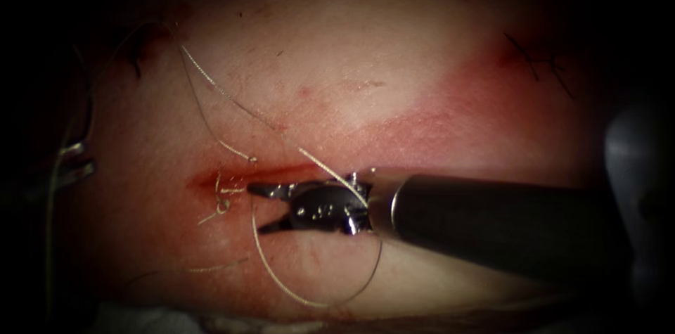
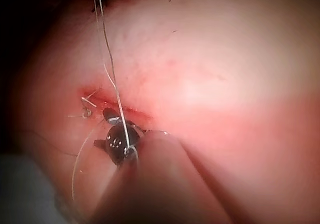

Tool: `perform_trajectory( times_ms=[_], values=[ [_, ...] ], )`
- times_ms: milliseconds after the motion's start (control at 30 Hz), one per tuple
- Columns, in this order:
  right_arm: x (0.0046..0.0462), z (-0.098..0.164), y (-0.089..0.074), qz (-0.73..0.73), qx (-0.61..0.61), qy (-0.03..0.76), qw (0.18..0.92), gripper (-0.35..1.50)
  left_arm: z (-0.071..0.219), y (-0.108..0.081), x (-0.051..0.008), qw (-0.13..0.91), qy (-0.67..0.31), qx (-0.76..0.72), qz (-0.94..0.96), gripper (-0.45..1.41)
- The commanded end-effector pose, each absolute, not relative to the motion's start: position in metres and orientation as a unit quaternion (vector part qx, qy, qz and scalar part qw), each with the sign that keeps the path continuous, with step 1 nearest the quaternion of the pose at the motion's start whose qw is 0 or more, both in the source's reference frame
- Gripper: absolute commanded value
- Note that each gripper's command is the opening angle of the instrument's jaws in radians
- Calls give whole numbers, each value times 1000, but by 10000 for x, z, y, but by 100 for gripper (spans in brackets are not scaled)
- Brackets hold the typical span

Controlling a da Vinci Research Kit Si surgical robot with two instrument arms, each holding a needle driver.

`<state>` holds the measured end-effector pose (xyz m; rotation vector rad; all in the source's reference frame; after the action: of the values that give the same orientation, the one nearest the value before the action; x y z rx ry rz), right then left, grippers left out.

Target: Wound Closure

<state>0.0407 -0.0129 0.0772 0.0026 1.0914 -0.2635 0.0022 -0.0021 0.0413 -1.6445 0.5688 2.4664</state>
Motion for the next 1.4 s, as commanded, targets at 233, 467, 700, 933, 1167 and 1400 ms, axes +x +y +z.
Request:
perform_trajectory(
  times_ms=[233, 467, 700, 933, 1167, 1400],
  values=[
    [436, 772, -142, -121, -3, 525, 843, 97, 420, -24, 18, 62, 187, -544, 816, -45],
    [419, 771, -143, -142, 31, 496, 856, -35, 419, -24, 18, 62, 187, -544, 816, -45],
    [394, 745, -152, -95, 48, 487, 867, -35, 420, -24, 17, 62, 187, -544, 816, -45],
    [375, 697, -195, -97, 62, 495, 861, -35, 420, -24, 17, 62, 187, -544, 816, -45],
    [355, 640, -261, -103, 84, 505, 853, -35, 420, -25, 17, 62, 187, -544, 816, -45],
    [345, 612, -288, -103, 98, 510, 848, -35, 420, -26, 15, 61, 187, -544, 815, -45]
  ],
)
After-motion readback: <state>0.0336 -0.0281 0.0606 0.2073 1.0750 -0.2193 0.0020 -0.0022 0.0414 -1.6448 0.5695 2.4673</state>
